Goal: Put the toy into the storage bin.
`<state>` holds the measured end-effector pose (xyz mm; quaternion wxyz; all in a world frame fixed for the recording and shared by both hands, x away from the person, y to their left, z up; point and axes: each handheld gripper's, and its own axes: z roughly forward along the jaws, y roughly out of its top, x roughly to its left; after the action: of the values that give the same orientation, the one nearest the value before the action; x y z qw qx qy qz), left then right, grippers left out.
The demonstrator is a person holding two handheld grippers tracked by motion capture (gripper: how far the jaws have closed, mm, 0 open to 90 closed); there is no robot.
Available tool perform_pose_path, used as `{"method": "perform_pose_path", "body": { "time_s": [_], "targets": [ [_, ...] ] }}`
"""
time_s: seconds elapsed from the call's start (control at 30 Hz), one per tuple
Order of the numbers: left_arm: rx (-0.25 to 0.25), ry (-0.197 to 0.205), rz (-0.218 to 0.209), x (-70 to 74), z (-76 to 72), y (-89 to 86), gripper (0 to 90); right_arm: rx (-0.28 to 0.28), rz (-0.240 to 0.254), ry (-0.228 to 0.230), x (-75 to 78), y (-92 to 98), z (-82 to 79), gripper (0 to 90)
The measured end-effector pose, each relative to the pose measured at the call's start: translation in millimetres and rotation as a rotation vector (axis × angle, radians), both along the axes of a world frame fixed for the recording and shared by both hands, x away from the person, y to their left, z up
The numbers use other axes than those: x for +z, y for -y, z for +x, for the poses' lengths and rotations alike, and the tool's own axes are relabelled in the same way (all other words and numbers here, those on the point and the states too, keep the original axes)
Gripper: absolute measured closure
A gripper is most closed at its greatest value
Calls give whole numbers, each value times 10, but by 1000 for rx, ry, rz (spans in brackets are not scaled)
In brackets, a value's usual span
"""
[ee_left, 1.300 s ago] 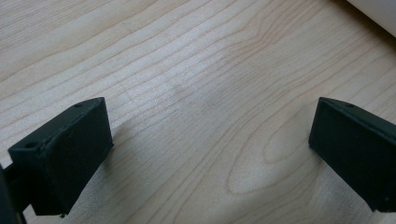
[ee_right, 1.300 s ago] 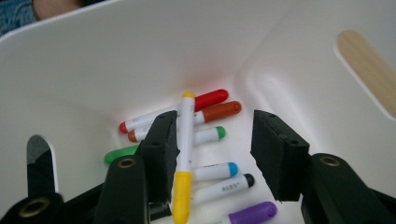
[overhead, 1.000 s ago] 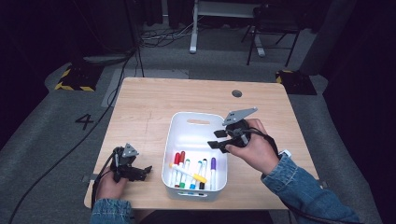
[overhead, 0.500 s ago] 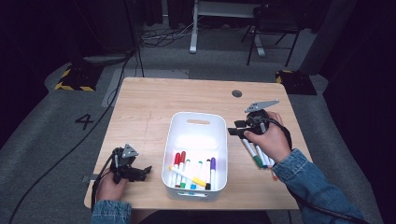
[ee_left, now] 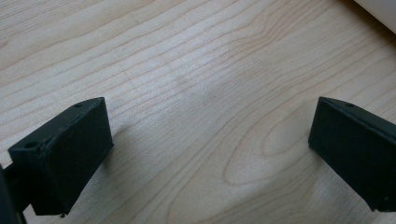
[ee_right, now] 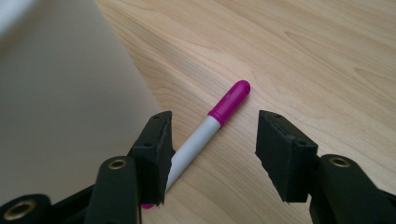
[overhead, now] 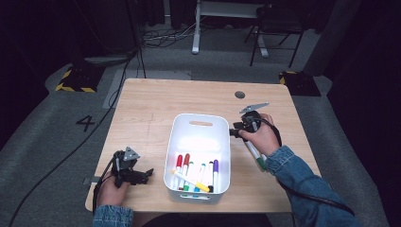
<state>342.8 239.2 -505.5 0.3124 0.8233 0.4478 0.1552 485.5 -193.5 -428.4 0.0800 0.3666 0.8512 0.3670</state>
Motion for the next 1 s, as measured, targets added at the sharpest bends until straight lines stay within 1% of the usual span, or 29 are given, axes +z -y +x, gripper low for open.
{"method": "perform_pose_path", "body": {
  "time_s": [0.07, 0.13, 0.2, 0.23, 0.33, 0.37, 0.4, 0.43, 0.47, 0.6, 0.63, 0.67, 0.73, 0.77, 0.8, 0.87, 0.9, 0.93, 0.97, 1.0],
  "targets": [
    [0, -1, -1, 0, 0, 0, 0, 3, -12, -7, -96, -23, 45, 471],
    [0, 0, -1, -1, 0, -1, 0, 9, -36, -8, -163, -32, 75, 464],
    [-1, -4, -4, -2, 0, 1, 0, 4, -29, -10, -239, -46, 113, 453],
    [0, 0, -3, -3, 0, 1, 0, 4, -38, -4, -269, -43, 137, 447],
    [0, 0, -3, -3, 0, 1, 0, -23, -46, -12, -364, -39, 195, 425],
    [-1, -2, -5, -3, 0, 1, 0, -23, -47, -8, -389, -35, 209, 424],
    [0, 0, -4, -3, 0, 1, 0, -28, -39, -15, -410, -40, 216, 421],
    [0, -1, -4, -2, 0, 1, 0, -28, -42, -13, -426, -39, 222, 418],
    [-1, -1, -4, -2, 1, 0, 0, -33, -29, -17, -444, -53, 222, 414],
    [-1, 1, -2, -2, 3, -2, 0, -10, -31, -14, -494, -95, 226, 403],
    [-1, 0, -2, -2, 3, -2, 0, 3, -34, -5, -507, -102, 233, 402],
    [-2, 1, -1, -1, 3, -3, 0, -10, -25, -22, -509, -130, 220, 396],
    [-1, 1, -1, -2, 2, -2, 0, -2, -14, -18, -529, -167, 220, 389],
    [-1, 1, -1, -2, 2, -2, 0, 10, -19, -14, -540, -176, 223, 407],
    [-2, 1, -1, -2, 2, -2, 0, 3, -25, -23, -542, -193, 216, 407],
    [-1, 1, -2, -2, 2, -2, 0, 12, -47, -13, -564, -187, 223, 402],
    [-1, 1, -2, -2, 2, -2, 0, 12, -48, -17, -572, -187, 220, 407],
    [-1, 1, -1, -2, 2, -2, 0, 9, -60, -21, -577, -185, 217, 418],
    [-1, 1, -2, -2, 2, -2, 0, 9, -67, -14, -582, -177, 214, 427],
    [-1, 1, -2, -2, 2, -2, 0, 10, -78, -8, -579, -167, 212, 458]
  ]
}}
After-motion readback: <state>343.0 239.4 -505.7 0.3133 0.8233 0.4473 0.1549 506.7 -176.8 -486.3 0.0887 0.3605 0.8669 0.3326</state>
